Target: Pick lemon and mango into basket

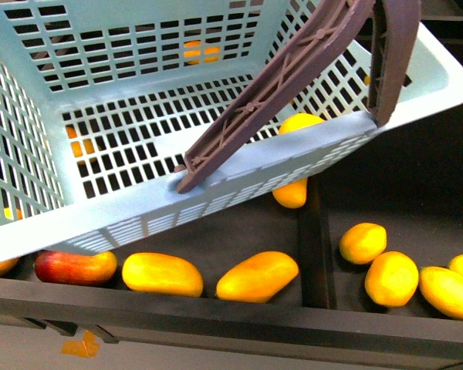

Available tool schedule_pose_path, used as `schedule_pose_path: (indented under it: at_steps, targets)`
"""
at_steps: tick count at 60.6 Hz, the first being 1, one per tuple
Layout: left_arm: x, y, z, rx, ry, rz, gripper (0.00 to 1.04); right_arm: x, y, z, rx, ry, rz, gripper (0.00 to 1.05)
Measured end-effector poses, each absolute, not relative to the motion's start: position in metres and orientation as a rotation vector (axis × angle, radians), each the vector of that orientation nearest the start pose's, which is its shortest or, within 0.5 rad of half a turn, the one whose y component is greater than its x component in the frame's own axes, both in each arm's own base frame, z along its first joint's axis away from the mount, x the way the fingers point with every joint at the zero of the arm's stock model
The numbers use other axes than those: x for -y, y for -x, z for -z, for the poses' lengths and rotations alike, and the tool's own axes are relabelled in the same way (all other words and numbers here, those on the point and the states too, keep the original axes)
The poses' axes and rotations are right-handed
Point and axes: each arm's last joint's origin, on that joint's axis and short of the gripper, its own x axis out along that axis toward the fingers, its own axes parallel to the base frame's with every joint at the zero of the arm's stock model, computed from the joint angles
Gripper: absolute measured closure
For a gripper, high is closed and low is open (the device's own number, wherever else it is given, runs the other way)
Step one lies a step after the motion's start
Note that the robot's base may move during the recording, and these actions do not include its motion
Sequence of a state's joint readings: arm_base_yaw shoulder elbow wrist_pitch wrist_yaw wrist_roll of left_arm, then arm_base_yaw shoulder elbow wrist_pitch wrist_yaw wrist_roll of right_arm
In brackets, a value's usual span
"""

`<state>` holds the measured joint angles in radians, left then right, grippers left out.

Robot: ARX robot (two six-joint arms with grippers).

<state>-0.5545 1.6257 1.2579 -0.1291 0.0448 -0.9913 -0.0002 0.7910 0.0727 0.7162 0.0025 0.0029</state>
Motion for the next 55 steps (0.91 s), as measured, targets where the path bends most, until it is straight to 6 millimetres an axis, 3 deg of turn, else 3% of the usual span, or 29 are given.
schedule_pose_path:
  at_steps: [55]
  targets:
    - [0.1928,-0.3154,-0.2894,-0.719,0.810,0.281,1.00,0.0001,-0.1546,-0.1736,-0.008,-0.003,0.002,0.09]
